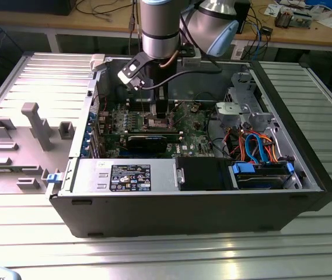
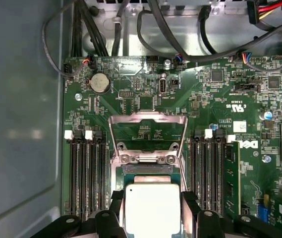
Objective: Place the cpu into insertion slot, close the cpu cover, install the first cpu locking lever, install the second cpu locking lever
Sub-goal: 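Place the cpu into insertion slot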
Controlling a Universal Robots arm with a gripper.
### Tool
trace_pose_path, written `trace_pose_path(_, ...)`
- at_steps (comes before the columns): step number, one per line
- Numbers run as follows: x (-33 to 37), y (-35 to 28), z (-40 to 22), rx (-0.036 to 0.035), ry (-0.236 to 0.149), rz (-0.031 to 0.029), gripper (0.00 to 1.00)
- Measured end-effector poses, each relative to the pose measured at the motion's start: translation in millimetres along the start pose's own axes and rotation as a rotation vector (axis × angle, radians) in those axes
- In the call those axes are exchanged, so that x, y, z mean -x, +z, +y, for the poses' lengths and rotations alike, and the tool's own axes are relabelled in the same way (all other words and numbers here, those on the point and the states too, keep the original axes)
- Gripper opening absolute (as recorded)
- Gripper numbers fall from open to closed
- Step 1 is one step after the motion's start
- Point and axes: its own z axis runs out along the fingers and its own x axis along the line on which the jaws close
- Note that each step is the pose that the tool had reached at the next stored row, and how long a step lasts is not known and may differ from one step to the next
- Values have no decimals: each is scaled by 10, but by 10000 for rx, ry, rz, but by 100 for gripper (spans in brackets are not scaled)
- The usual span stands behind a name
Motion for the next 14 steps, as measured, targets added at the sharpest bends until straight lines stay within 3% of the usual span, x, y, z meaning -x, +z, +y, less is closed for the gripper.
trace_pose_path(5,3,111,-8,1,0,2,54)
trace_pose_path(9,1,262,-47,0,17,-1,54)
trace_pose_path(14,1,326,-60,1,25,0,54)
